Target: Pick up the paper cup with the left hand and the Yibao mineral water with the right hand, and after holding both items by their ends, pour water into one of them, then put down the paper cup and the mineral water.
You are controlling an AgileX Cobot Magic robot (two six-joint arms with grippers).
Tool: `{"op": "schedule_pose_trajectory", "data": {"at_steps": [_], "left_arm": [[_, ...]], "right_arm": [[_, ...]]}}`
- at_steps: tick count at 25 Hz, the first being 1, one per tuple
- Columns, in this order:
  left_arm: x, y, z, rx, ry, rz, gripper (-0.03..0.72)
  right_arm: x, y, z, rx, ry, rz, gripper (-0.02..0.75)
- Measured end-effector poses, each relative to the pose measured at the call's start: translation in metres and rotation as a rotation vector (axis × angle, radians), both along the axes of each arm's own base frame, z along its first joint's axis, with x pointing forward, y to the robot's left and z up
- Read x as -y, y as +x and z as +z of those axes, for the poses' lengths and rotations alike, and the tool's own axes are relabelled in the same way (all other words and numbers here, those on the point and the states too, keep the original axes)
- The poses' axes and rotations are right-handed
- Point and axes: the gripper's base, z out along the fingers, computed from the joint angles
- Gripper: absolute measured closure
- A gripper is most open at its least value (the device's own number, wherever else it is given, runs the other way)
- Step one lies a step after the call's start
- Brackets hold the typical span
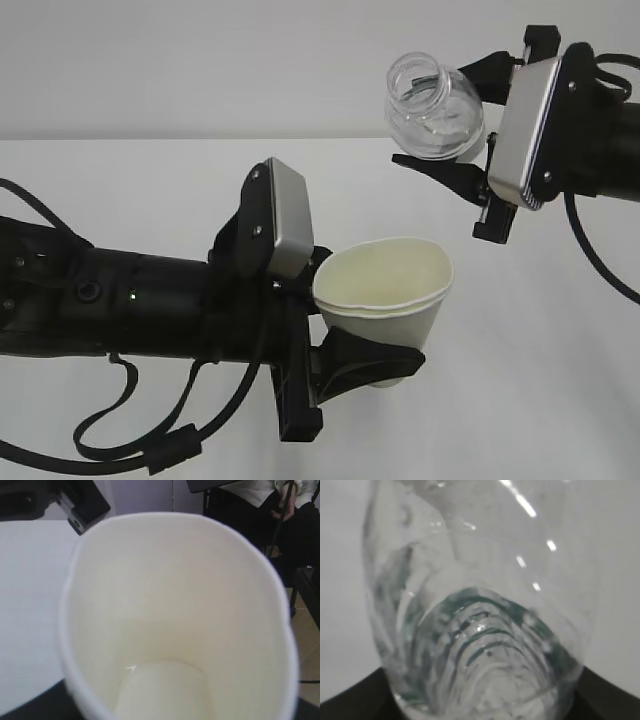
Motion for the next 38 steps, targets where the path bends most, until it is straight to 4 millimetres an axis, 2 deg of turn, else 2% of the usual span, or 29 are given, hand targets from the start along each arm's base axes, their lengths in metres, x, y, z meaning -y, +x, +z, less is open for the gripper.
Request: {"op": "schedule_pose_trajectory", "data": {"at_steps": [38], "left_arm": [[0.0000,0.0036,0.0017,0.004,-0.020,0.041,0.300]], "right_arm": [[-0.0004,0.0025,0.0048,0.227,-0.174,0.042,0.253]]}}
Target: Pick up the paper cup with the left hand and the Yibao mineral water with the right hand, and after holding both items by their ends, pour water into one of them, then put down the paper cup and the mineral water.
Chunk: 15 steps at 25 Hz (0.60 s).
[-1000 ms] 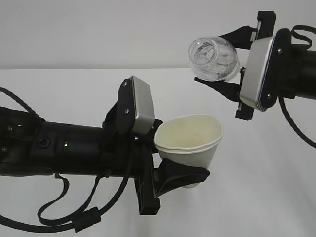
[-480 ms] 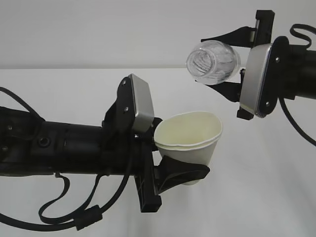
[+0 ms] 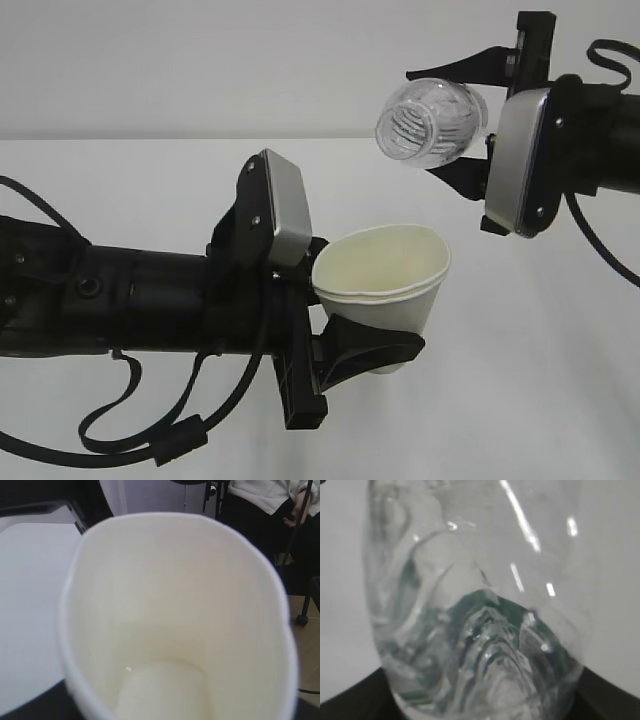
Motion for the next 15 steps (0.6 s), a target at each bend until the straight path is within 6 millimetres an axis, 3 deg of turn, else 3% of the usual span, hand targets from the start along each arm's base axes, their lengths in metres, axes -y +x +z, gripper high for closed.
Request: {"op": "schedule_pose_trajectory", "data": {"at_steps": [15], "left_arm": [[0.000,-0.002,-0.001,0.015,0.018,-0.030,0.301]], "right_arm": [[0.000,0.007,-0.014,0.018,-0.056,-0.004,0.253]]}}
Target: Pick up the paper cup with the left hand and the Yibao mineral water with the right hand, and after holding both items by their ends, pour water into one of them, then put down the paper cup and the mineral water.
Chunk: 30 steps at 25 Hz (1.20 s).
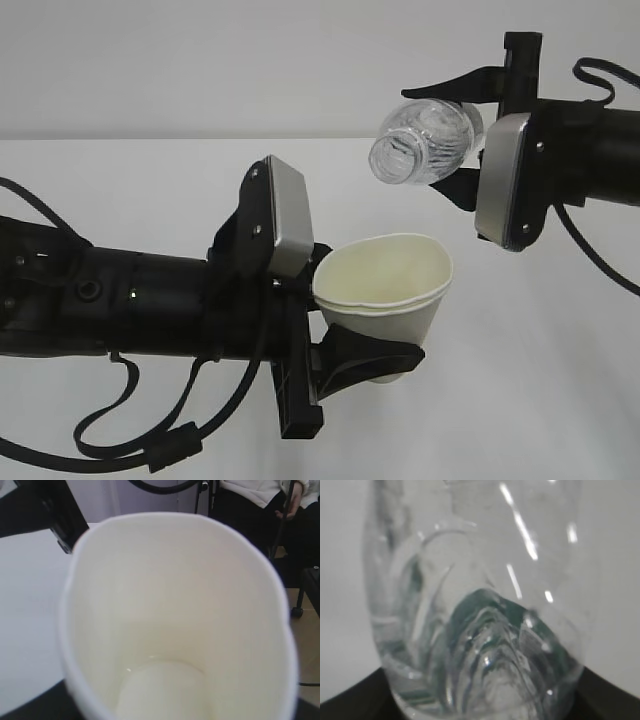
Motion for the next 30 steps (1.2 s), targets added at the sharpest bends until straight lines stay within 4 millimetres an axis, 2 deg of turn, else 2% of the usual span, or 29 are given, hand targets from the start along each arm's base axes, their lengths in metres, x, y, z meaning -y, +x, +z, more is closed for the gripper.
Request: {"op": "schedule_pose_trajectory", "data": {"at_steps": [30], "left_arm": [[-0.0015,0.0081,0.0000,-0.003,0.000,0.096,0.302]], "right_arm": [[0.0008,0.0012,0.0010,0.099,-0.071,0.005,0.254]]}}
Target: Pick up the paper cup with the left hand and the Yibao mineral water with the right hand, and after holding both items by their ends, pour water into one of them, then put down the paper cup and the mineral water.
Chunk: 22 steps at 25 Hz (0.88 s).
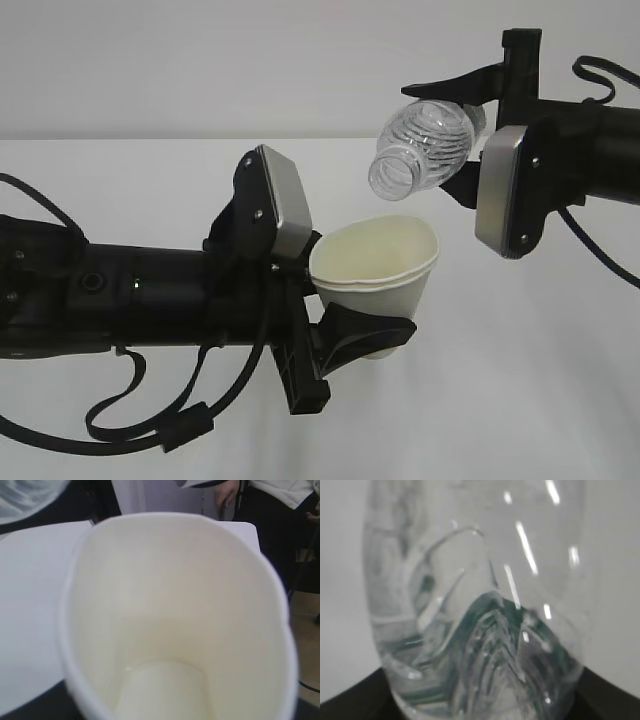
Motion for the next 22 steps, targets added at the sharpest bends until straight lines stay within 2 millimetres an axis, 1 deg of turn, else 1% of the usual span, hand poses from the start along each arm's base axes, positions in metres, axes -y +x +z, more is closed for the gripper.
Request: {"op": "schedule_pose_trajectory", "data": {"at_steps": [22], "left_arm": [[-0.0003,0.0021,0.0008,-0.007,-0.012,0.027,0.302]], "right_arm": [[0.0000,0.0020,-0.0040,0.040,-0.047,0.006,0.254]]}}
